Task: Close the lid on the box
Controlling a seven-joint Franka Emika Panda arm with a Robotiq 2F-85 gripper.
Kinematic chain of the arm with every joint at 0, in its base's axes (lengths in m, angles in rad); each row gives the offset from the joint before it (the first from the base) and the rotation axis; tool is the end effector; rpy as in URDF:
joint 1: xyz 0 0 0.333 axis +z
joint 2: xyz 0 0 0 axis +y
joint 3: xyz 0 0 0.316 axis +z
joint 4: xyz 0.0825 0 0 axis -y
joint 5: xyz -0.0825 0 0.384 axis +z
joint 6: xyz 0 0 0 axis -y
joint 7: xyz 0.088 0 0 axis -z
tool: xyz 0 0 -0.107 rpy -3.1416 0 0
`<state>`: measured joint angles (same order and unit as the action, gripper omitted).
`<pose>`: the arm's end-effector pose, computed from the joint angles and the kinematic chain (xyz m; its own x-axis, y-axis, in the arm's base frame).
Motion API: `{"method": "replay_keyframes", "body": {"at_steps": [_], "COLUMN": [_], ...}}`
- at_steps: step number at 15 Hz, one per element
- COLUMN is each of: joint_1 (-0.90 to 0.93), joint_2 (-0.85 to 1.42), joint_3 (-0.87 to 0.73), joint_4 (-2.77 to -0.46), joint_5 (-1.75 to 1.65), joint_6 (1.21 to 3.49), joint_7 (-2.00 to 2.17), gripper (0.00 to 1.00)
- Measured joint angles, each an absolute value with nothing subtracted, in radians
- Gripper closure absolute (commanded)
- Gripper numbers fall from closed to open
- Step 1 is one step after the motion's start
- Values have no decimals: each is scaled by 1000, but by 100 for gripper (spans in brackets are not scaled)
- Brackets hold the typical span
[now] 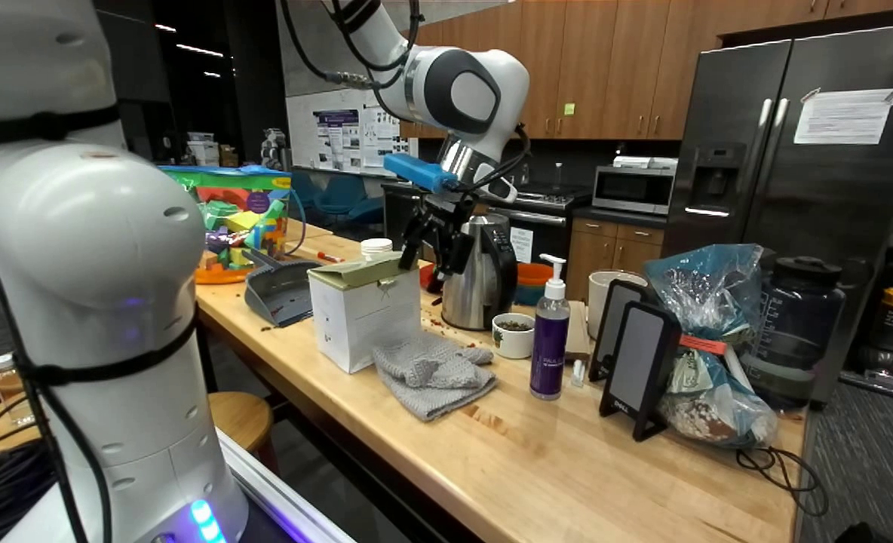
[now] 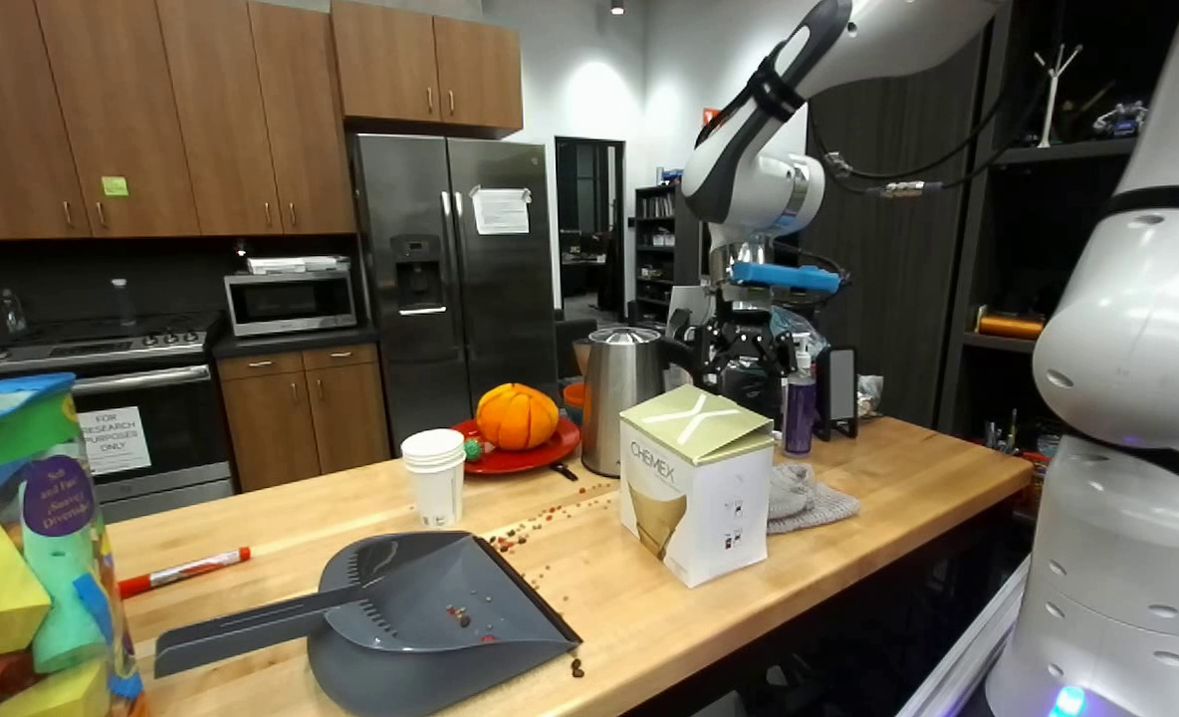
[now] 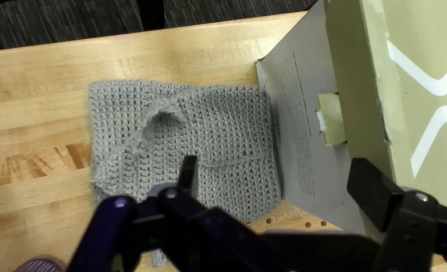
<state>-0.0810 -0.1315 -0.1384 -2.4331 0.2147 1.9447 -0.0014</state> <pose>0.4204 -0.0785 0.3321 0.8939 -0.2699 -0.3579 -0.3486 -0.9205 -0.1766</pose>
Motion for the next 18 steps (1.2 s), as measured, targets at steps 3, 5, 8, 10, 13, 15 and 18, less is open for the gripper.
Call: {"method": "replay_keyframes", "body": {"at_steps": [3,5,8,10,13,15,18], "joint_1": [-81,-81,-81,-81,-81,-81,-81], "joint_2": [-131,-131,-131,-131,-131,-131,-131], "joint_3": [-138,-138,-138,-138,-138,-138,-138], "joint_4": [-2431,-2429,-2424,-2422,-2420,-2419,-2417], "joint_5": [231,234,235,236,236,236,236], "joint_6": [1926,1916,1899,1886,1873,1867,1859], "joint_7": [-36,-56,-83,-100,-119,-129,-135], "gripper": [0,0,0,0,0,0,0]}}
